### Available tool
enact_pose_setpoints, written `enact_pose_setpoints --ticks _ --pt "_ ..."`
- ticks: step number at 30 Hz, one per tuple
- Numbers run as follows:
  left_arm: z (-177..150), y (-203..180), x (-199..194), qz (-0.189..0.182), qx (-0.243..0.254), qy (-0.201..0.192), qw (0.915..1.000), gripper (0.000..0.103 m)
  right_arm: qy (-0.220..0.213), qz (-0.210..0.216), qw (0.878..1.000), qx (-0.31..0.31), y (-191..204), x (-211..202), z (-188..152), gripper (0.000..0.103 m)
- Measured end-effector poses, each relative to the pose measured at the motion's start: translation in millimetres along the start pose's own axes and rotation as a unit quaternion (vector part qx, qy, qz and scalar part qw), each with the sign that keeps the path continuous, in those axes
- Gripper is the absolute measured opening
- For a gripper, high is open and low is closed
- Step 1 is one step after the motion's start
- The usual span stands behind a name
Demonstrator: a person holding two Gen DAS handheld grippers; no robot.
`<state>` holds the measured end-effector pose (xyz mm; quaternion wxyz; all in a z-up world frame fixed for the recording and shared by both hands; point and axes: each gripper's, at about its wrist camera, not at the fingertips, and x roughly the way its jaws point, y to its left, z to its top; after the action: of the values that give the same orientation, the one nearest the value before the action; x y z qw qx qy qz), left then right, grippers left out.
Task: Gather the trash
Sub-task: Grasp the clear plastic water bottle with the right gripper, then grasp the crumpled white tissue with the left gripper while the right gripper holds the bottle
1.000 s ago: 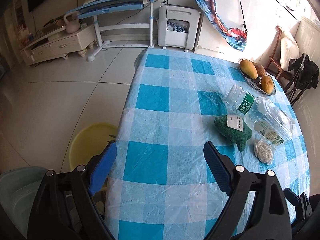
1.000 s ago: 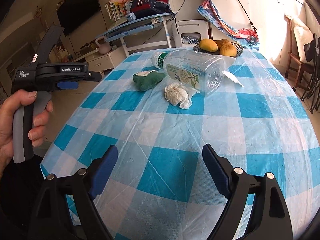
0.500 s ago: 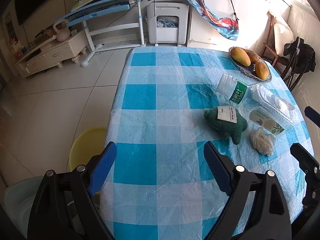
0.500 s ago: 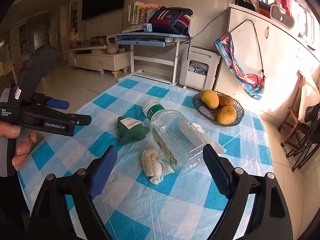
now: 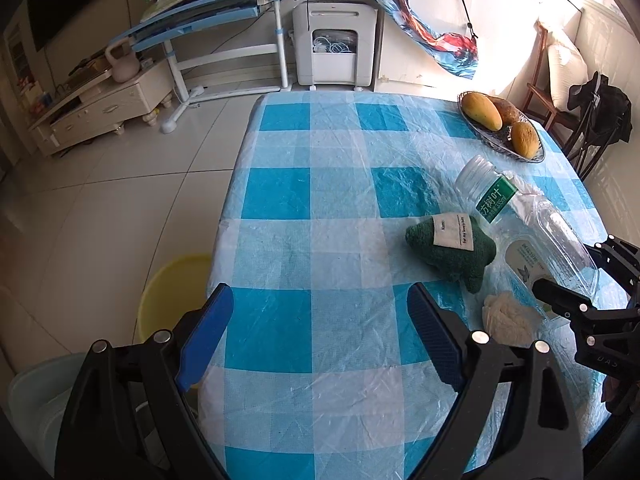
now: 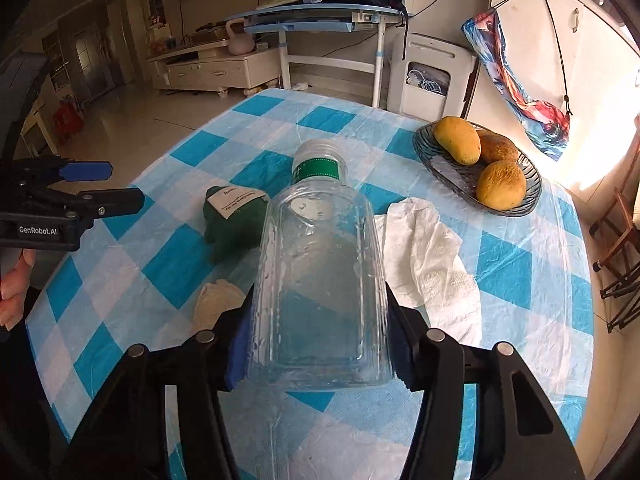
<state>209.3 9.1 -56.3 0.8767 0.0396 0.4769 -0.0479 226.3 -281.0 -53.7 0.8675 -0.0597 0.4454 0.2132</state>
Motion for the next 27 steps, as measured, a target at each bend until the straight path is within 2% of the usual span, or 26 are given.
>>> enact_pose_setpoints --ticks 2,5,9,12,15,19,23,25,27 --pt "0 -4 -2 -0.008 0.005 -0.005 0.9999 0.086 -0.009 0.005 0.999 0.038 -9 -22 -15 0.055" --pt "0 -17 -13 -0.044 0.026 -0.024 0.9984 0.086 -0.003 0.006 0.998 0.067 -12 -46 -38 0.055" --pt "-7 -52 -20 -0.086 0.085 -0.032 0.9921 0.085 0.021 0.009 0.996 0.083 -3 -48 -64 0.056" --pt "-16 -81 -16 -0.091 0.132 -0.024 0.9869 0.086 0.025 0.011 0.996 0.083 6 -46 -67 0.058" --pt "-24 -101 -9 -0.079 0.159 -0.018 0.9839 0.085 0.022 0.021 0.996 0.084 9 -45 -67 0.063" --pt "-27 -111 0 -0.076 0.166 -0.012 0.9831 0.085 0.021 0.022 0.996 0.087 7 -43 -70 0.064" --pt "-27 -113 6 -0.088 0.163 -0.007 0.9826 0.085 0.024 0.02 0.995 0.095 1 -39 -73 0.065" --pt "-27 -115 9 -0.098 0.164 -0.002 0.9816 0.078 0.024 0.02 0.995 0.097 1 -36 -73 0.065" --pt "-28 -120 14 -0.108 0.169 0.007 0.9797 0.06 0.024 0.019 0.995 0.094 3 -33 -72 0.066"
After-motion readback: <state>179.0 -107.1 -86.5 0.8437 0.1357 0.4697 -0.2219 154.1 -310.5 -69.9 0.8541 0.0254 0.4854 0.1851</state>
